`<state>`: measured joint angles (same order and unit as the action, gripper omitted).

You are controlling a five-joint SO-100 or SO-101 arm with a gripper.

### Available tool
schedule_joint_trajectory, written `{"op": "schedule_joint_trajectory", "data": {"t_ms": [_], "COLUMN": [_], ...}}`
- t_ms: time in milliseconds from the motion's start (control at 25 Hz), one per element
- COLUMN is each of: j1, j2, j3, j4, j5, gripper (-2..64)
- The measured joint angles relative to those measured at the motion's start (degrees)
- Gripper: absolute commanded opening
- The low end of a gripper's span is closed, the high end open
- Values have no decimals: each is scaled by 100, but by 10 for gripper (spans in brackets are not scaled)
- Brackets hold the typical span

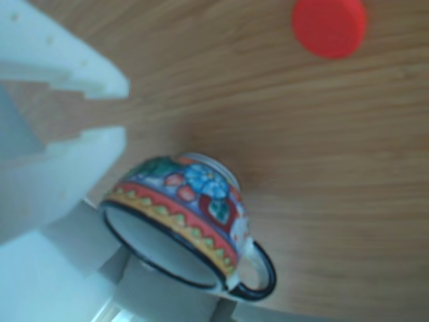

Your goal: Grasp a red cap and put it in the cup.

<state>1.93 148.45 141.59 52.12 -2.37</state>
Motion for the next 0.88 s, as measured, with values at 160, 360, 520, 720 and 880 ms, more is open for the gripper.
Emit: {"op": "schedule_joint_trajectory", "data": {"t_ms": [160, 360, 520, 720, 880], "j1": [-70, -62, -369, -1239, -1354], "j2": [-773, -1617, -2136, -2399, -2443], "j3": [-835, -1521, -1811, -1846, -1846], "j4": [79, 123, 422, 519, 519], "j5": [0, 0, 0, 0, 255], "gripper": [16, 121, 209, 381, 473]}}
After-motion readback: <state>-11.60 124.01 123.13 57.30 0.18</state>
